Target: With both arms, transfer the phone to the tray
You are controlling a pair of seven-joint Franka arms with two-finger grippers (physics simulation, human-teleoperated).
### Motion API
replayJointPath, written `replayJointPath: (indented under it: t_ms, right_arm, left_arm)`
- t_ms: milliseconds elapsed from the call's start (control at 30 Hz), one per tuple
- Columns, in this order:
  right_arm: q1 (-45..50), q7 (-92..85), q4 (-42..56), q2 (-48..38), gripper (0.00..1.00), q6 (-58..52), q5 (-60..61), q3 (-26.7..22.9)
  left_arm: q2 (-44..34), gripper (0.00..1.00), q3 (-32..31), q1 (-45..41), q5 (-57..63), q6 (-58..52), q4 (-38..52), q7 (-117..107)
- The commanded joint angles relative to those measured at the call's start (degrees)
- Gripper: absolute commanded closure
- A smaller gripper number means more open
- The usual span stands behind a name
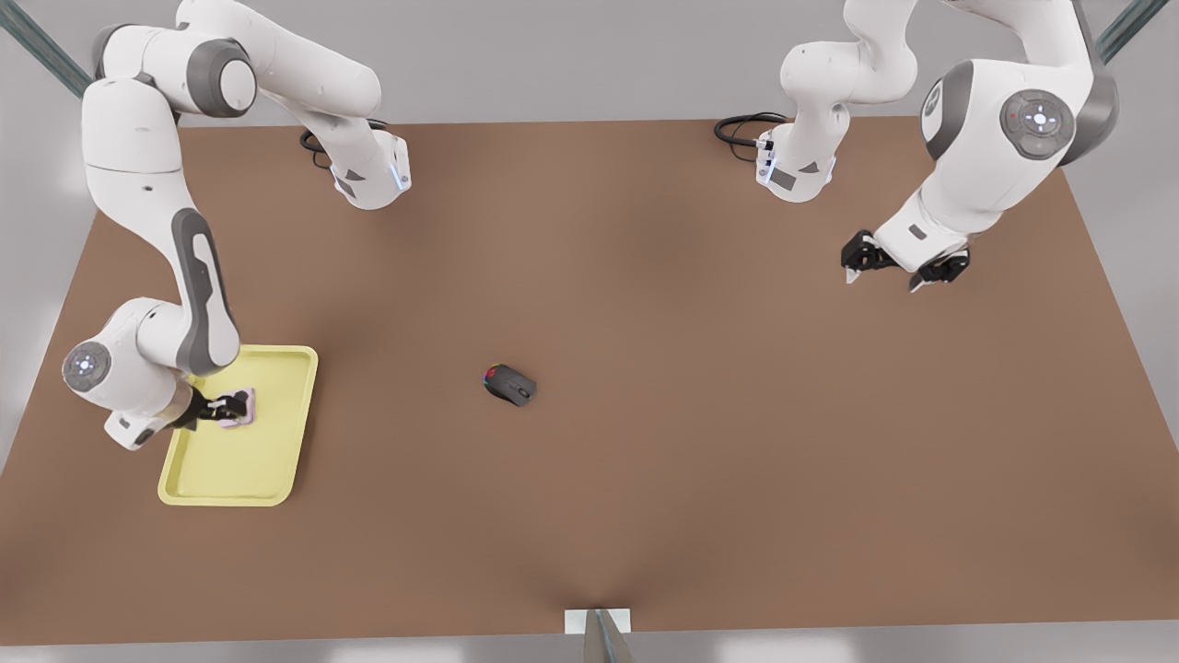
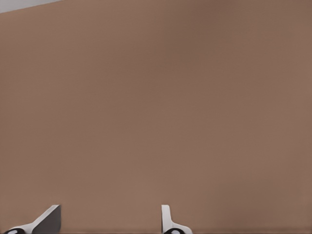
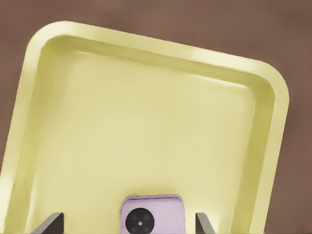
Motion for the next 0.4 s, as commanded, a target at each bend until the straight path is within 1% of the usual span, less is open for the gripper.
replayJointPath:
  t_ms: [0, 33, 67, 100, 167, 200, 233, 300, 367]
  right_arm:
    - [0.55, -12.11, 0.88, -4.77, 0.00, -6.07, -0.11, 2.57]
    - [2.92, -2.44, 1.32, -9.25, 0.00, -9.32, -0.29, 3.45]
    - [6.43, 7.31, 4.03, -12.77, 0.00, -18.01, -0.46, 3.54]
    - [11.01, 18.30, 10.71, -14.62, 0.00, -29.17, -0.73, 3.54]
    - [15.67, 30.26, 23.20, -14.88, 0.00, -45.70, -0.11, 3.63]
    - [15.67, 30.53, 21.72, -18.31, 0.00, -47.12, -0.02, 3.45]
    - [15.23, 30.62, 16.79, -22.53, 0.00, -46.16, 0.85, 3.28]
    - [14.70, 30.53, 15.82, -23.15, 0.00, -45.71, 2.88, 2.93]
    - [14.70, 30.44, 16.26, -22.71, 0.00, -44.84, 2.88, 2.93]
  left_arm:
    - [0.19, 0.00, 0.02, 0.05, -0.03, -0.57, 0.07, -0.34]
    - [0.19, 0.00, 0.02, 0.05, 0.06, -0.57, 0.07, -0.34]
    - [0.28, 0.00, 0.02, 0.05, 0.06, -0.65, 0.07, -0.34]
    - [0.45, 0.00, 0.02, 0.05, 0.06, -0.57, 0.07, -0.34]
    - [0.80, 0.00, 0.10, 0.05, 0.06, -0.57, 0.07, -0.43]
    - [1.51, 0.00, 0.10, 0.05, 0.06, -0.48, 0.07, -0.43]
    - [2.30, 0.00, 0.10, 0.05, 0.14, -0.22, 0.34, -0.43]
    - [6.60, 0.00, 0.10, 0.05, 0.14, -0.30, 3.32, -0.43]
    - [7.39, 0.00, 0.10, 0.05, 0.14, -0.04, 3.50, -0.43]
